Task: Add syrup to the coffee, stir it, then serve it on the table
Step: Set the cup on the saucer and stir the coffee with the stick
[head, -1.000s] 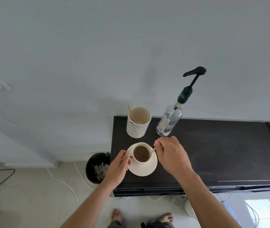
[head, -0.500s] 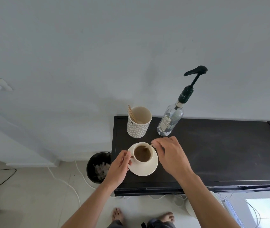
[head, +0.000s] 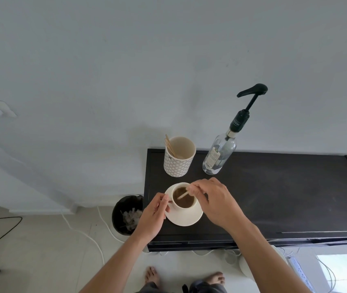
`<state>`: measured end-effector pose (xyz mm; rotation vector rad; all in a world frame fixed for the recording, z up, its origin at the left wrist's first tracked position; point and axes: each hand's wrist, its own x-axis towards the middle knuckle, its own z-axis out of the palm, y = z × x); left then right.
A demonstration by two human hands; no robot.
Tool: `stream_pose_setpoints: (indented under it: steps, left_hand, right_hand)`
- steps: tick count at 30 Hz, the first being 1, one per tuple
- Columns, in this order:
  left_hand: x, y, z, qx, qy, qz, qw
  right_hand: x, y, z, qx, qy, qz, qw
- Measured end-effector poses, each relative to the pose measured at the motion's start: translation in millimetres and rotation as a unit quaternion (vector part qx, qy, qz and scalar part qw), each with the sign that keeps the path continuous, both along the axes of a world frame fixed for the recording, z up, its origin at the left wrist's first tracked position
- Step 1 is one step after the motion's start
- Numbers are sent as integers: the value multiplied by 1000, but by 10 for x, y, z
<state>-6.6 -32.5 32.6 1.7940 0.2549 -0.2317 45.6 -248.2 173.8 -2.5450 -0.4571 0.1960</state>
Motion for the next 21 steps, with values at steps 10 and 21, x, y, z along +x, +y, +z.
stream_pose_setpoints:
  steps: [10,21]
  left_hand:
    - [-9,3,5,3,1,0,1000]
    - [-15,2,8,4,-1,-1,1000]
  right_hand:
    - [1,36,23,-1,-24,-20,1000]
    - [15,71,60,-16,-5,-40,999]
